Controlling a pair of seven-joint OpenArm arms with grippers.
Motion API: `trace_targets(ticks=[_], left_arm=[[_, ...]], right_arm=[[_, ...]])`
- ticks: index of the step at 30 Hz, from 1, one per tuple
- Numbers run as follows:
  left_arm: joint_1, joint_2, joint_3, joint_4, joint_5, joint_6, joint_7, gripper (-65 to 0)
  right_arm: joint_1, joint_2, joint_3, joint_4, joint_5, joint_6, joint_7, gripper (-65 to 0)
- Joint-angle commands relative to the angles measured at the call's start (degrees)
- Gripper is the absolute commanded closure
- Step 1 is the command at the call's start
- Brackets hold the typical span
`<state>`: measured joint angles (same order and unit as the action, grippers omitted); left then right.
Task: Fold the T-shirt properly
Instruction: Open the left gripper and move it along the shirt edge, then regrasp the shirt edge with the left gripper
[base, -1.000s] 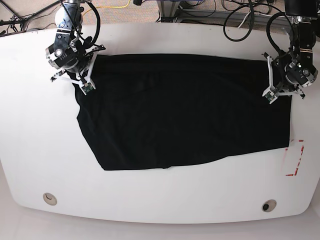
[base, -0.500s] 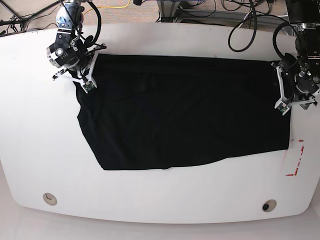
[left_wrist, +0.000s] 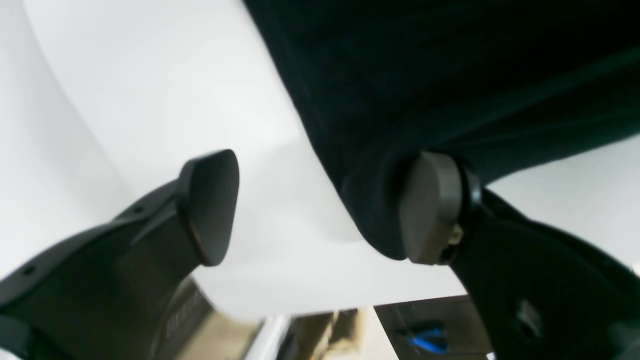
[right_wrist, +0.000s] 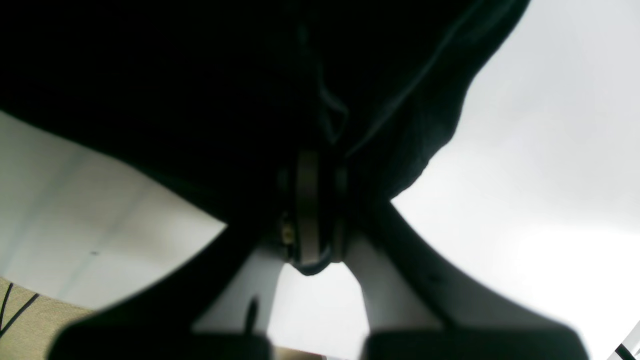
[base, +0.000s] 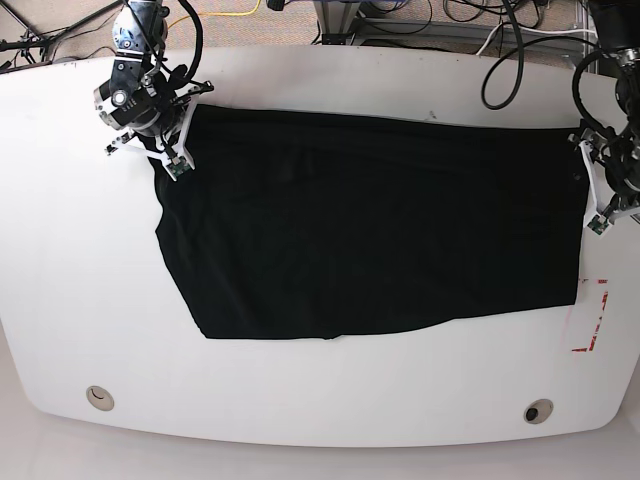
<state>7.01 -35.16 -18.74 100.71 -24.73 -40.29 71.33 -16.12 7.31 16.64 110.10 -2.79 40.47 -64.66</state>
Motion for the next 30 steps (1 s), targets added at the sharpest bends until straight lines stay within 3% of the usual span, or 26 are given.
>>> trace_targets(ticks=[1,6,19,24,30], left_arm=[[1.21,-3.57,0.15,1.49,-7.75,0.29,0.19,-45.8],[3.06,-7.79,0.06,3.16,-17.69,0.29,0.19,-45.8],[2.62,-14.38,-2.75,2.90,-26.39,0.29,0.10,-45.8],[2.97,-13.77,-3.02,1.76,-26.48,0.29,0.10,-45.8],[6.05,-7.88,-6.00,-3.87,-20.50,0.29,-0.08,-45.8]], right_arm=[[0.25,0.73,0.45,1.32,-1.39,-0.47,-0.35,-0.3],[0.25,-0.06,0.54,1.32,-1.83,-0.47,-0.35,-0.3],[0.16,-0.50,0.54,1.32,-1.30,-0.47,-0.26,-0.2],[0.69,-2.26,0.54,1.32,-1.83,-0.47,-0.26,-0.3],[0.69,-2.78,0.45,1.32,-1.83,-0.47,-0.26,-0.5]])
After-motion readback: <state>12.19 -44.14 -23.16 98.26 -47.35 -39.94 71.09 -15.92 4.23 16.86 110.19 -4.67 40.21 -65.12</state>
